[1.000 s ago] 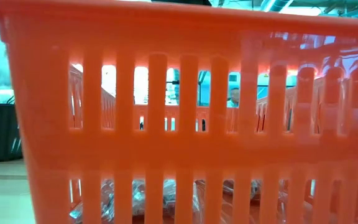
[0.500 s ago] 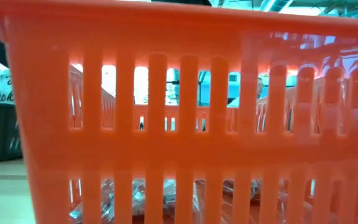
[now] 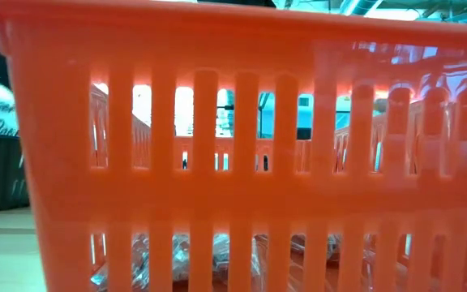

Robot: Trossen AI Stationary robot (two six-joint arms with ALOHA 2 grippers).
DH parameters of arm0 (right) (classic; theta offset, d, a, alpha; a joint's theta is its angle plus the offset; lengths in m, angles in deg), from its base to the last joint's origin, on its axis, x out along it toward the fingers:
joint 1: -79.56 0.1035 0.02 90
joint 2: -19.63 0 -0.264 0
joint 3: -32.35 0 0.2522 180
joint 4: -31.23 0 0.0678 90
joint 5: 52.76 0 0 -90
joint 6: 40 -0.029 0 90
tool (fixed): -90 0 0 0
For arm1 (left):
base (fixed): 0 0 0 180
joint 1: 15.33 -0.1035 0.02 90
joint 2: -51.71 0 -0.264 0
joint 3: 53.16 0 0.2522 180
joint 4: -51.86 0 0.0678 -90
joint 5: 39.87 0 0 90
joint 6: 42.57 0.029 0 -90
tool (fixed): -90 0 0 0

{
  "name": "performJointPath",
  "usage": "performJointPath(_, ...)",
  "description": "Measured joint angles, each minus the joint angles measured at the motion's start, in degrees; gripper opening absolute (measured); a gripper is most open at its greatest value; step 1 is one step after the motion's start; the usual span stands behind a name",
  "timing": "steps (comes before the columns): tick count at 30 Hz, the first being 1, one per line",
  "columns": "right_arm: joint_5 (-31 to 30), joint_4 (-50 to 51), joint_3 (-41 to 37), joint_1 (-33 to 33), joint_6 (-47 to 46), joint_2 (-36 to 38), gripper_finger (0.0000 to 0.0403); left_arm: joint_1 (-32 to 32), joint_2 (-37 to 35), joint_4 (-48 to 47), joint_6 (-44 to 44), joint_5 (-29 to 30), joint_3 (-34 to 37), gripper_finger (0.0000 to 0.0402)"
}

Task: Pick & Place Travel size toiletries
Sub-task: Put the cotton pack into the bottom black bin, then put the red toothbrush into the top black bin

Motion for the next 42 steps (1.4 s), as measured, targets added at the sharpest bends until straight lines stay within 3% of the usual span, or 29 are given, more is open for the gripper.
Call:
performJointPath(9, 0.00, 0.00, 0.00, 0.00, 0.00, 0.00, 0.0230, -1.14, -0.15, -0.27, 0.00, -0.04, 3.29, 0.0014)
performJointPath(21, 0.00, 0.02, 0.00, 0.00, 0.02, 0.00, 0.0230, -3.37, -6.17, 0.38, -0.31, 0.00, 1.01, 0.0086)
performJointPath(25, 0.00, 0.02, 0.00, 0.00, 0.02, 0.00, 0.0230, -3.37, -8.41, 4.84, 0.00, 0.00, 1.01, 0.0103)
performJointPath(28, -0.02, 0.02, -0.01, -0.23, 0.02, 0.00, 0.0230, -3.37, -9.38, 10.73, 4.49, 0.02, 1.01, 0.0112)
performJointPath(37, -0.20, 2.36, -0.02, -3.21, -0.02, 1.97, 0.0230, -3.45, -7.31, 33.56, 28.75, 1.74, 0.98, 0.0112)
performJointPath(42, -0.16, 3.95, -0.02, -3.94, 1.22, 2.10, 0.0230, -3.75, -2.70, 35.31, 33.64, 2.24, 0.91, 0.0111)
